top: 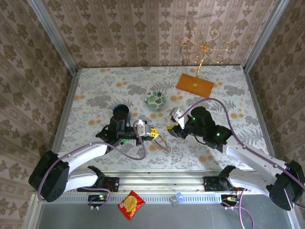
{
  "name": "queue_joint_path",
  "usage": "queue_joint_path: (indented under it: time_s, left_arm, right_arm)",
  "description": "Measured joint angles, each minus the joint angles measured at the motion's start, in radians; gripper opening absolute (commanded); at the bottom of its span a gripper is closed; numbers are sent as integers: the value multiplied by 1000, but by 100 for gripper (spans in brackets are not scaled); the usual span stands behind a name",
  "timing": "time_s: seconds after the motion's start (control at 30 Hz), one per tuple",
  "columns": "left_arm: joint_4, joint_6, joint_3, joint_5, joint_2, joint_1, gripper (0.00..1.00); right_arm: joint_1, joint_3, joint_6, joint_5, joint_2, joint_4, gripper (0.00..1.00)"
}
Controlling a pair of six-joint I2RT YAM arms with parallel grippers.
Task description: Put the keys on the keyring
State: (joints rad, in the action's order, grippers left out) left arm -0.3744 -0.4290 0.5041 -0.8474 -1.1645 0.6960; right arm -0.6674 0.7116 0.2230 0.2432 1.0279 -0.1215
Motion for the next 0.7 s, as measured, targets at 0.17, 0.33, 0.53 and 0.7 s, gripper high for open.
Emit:
queue_joint_path:
  time_s: [0.17,0.33,0.53,0.7]
  left_arm:
    - [38,-50,0,40,18,19,0]
    - [60,-89,0,68,27,32,0]
    - [87,-77,0,90,31,32,0]
    - [90,13,0,146,31,47,0]
  right_arm:
    - [-6,-64,59,28,-42,2,42]
    - [-29,-91,140,51,-64,5,42]
    - [-45,-91,169,68,-64,5,46]
    - [-61,-91,96,98,-62,5,46]
